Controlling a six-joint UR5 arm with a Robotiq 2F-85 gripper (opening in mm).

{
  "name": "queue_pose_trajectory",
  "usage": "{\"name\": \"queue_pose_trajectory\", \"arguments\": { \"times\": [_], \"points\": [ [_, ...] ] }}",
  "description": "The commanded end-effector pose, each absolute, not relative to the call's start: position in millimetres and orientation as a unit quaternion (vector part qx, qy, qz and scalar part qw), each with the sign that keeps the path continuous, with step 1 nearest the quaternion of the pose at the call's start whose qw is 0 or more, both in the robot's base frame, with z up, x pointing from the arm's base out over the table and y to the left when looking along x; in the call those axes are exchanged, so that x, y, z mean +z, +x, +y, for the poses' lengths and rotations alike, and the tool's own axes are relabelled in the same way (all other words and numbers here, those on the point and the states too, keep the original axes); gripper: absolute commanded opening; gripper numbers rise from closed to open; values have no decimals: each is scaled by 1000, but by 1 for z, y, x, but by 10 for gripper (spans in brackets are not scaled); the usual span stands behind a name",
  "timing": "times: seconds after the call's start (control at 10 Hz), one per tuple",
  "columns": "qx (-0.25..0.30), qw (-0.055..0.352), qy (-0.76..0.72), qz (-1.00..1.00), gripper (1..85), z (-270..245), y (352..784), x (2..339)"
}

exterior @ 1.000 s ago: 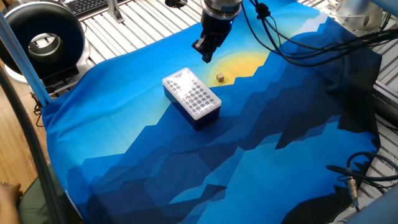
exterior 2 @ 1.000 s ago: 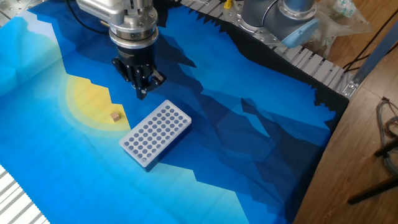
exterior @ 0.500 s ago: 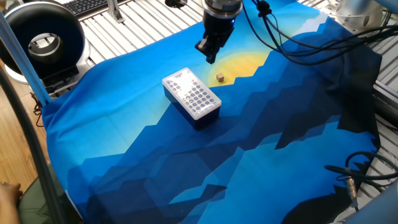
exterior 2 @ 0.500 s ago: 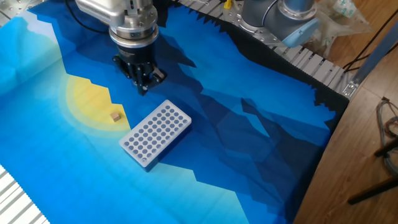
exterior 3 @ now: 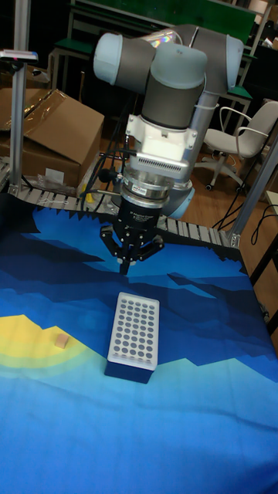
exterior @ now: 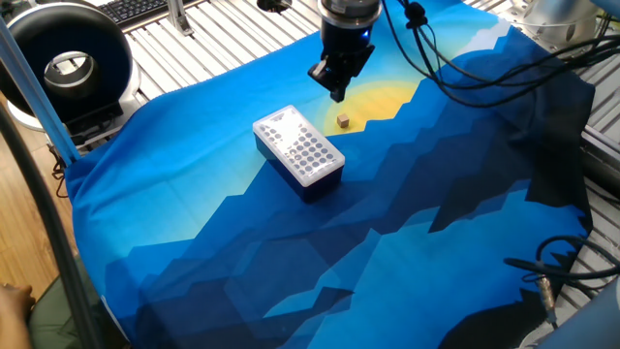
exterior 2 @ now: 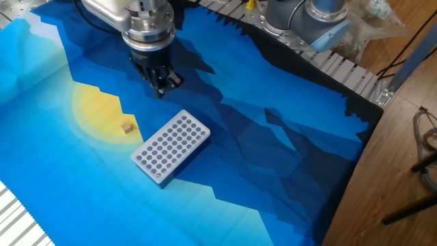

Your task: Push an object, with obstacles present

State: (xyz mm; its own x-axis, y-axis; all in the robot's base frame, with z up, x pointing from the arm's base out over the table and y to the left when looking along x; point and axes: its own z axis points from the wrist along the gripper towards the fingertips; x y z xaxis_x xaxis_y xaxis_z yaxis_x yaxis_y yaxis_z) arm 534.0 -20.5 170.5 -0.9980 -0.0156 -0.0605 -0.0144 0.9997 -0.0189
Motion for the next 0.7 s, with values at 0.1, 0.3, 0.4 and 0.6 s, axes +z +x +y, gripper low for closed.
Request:
{"name": "queue_pose_trajectory", "arguments": {
  "times": [0.1, 0.3, 0.4, 0.6],
  "points": [
    [18, 70, -39, 997, 10, -68, 539, 148],
    [22, 82, -69, 994, 10, -108, 545, 135],
    [31, 82, -84, 993, 10, -122, 547, 132],
    [33, 91, -88, 991, 10, -131, 551, 122]
  ]
}}
